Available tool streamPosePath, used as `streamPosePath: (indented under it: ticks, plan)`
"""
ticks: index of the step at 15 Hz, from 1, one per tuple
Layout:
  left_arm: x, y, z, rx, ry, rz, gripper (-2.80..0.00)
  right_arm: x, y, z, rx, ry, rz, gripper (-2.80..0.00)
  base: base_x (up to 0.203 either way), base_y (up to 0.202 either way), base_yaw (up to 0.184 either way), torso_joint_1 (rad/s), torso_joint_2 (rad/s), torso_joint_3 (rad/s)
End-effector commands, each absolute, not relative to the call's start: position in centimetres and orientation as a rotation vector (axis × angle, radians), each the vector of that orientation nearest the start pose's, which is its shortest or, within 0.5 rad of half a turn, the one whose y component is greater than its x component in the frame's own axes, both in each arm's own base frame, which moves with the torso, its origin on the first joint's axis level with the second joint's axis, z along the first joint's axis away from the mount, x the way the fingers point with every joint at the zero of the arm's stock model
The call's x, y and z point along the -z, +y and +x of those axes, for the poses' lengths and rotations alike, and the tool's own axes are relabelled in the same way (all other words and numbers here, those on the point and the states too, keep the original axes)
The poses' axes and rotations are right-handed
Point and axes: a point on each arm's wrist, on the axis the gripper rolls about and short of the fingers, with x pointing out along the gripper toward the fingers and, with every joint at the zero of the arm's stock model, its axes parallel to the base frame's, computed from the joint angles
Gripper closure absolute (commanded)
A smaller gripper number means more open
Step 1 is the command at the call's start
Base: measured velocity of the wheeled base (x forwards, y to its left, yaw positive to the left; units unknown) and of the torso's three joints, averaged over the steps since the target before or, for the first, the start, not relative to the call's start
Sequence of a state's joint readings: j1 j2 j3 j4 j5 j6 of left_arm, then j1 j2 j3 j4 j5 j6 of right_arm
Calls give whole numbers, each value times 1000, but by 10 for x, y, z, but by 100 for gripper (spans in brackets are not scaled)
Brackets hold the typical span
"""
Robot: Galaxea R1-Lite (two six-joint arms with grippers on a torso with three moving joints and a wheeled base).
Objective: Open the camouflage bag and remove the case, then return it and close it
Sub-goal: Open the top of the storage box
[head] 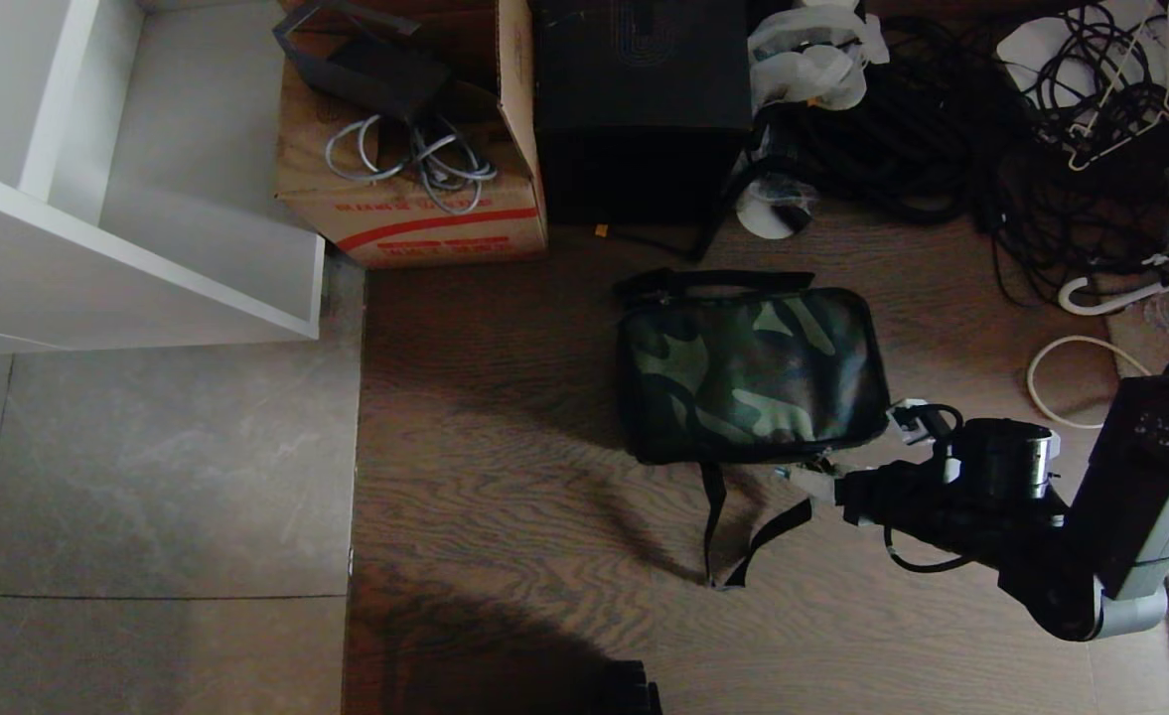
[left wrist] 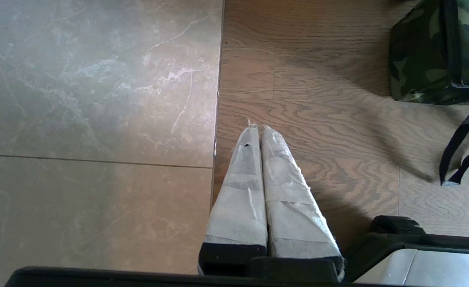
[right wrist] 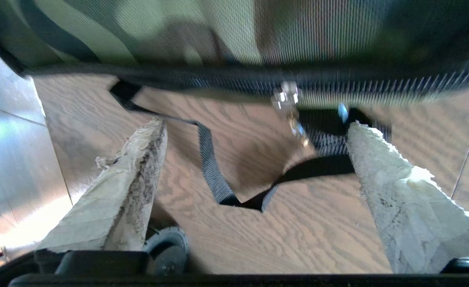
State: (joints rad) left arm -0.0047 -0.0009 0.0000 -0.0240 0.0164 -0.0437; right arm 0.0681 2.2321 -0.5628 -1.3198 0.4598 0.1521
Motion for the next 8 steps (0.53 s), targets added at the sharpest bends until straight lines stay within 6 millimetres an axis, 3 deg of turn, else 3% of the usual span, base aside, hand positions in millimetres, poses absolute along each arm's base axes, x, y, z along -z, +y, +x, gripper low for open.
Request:
streamPosePath:
  ticks: [1,8]
  plan:
    - [-76,0,-22,-12,-17,-45,0,-33,34,332,-505,358,214,-280,0,0,0,0,0,0]
    - [-76,0,-22,-12,-16,-45,0,-31,42,332,-514,389,277,-280,0,0,0,0,0,0]
